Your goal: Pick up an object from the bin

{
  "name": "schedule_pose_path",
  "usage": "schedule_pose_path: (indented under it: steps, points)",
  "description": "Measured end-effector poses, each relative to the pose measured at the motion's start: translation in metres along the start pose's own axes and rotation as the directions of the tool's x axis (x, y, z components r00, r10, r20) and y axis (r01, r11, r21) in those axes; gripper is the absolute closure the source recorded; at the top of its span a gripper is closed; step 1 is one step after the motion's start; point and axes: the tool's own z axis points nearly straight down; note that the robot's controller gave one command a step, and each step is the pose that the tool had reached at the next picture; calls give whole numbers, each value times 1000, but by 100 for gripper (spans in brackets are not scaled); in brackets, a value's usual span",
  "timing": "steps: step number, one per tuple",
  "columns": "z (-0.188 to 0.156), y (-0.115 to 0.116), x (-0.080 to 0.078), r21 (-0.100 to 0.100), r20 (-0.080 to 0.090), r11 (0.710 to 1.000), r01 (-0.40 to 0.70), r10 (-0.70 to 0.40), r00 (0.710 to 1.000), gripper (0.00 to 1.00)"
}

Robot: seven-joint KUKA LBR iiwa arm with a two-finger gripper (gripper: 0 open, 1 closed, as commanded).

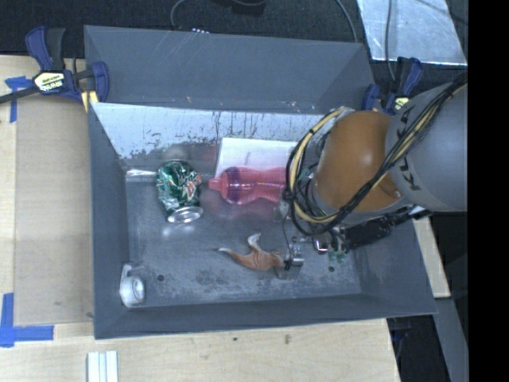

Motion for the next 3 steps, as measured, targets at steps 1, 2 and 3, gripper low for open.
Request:
schedule_pose_path:
  steps: [1, 2, 3]
  points:
    - [-9, 8, -1, -2, 15, 1000, -30, 30, 999, 0]
    - [16, 13, 0, -1, 2, 971, -238, 238, 971, 0]
    - [31, 7, 3, -1, 10, 992, -124, 124, 992, 0]
